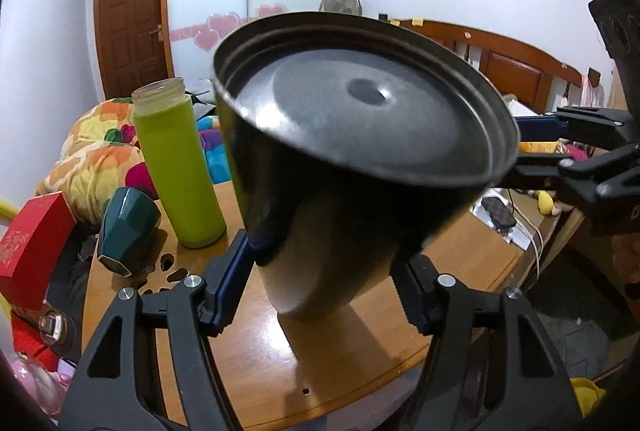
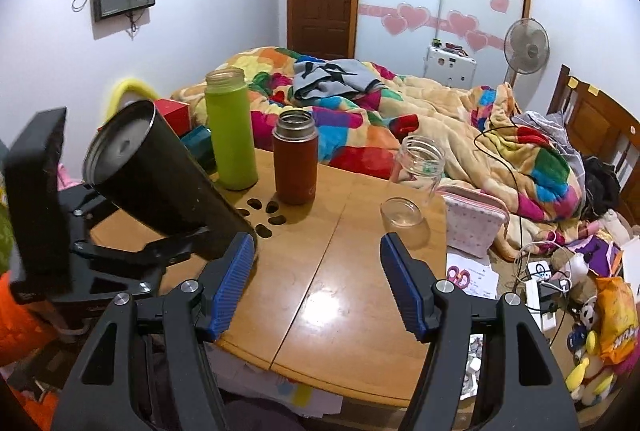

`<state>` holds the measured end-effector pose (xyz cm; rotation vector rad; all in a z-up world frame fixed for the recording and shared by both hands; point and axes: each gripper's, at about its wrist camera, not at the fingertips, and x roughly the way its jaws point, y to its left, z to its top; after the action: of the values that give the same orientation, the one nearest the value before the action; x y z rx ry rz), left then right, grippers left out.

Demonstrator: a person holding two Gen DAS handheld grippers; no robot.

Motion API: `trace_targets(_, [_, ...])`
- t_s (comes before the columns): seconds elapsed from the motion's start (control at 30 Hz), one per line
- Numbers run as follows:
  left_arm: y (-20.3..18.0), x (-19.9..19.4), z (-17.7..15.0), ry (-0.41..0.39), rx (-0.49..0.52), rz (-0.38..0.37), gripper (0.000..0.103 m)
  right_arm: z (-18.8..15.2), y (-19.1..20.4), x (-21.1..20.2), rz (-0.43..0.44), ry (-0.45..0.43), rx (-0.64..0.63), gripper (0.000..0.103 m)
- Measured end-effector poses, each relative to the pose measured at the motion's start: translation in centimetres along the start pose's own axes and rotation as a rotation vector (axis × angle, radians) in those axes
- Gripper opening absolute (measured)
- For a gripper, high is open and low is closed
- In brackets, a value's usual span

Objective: Flip cup upside down
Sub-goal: 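Lower the black thermos upright onto the table with the left tool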

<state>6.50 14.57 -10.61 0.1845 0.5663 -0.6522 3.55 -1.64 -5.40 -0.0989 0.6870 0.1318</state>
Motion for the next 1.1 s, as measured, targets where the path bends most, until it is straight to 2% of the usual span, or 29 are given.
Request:
trace_targets(0.17, [0.3,0.4,0.8,0.038,-0.008,-0.014,0.066,-0.3,0.0,0.7,-0.006,0.0,0.024,0.062])
trace_targets(0.53, [3.8,1.4,1.8,0.085,-0.152,-0.073,0.066,0.0,0.1,1.1,0.003,-0.017,0.049,0.062])
trace_targets(1.1, [3.5,3.1,3.2,0.126,-0.128,-0.082,0.066,-0.2,-0.2,1.3,0.013,-0.028,0.077,0.062])
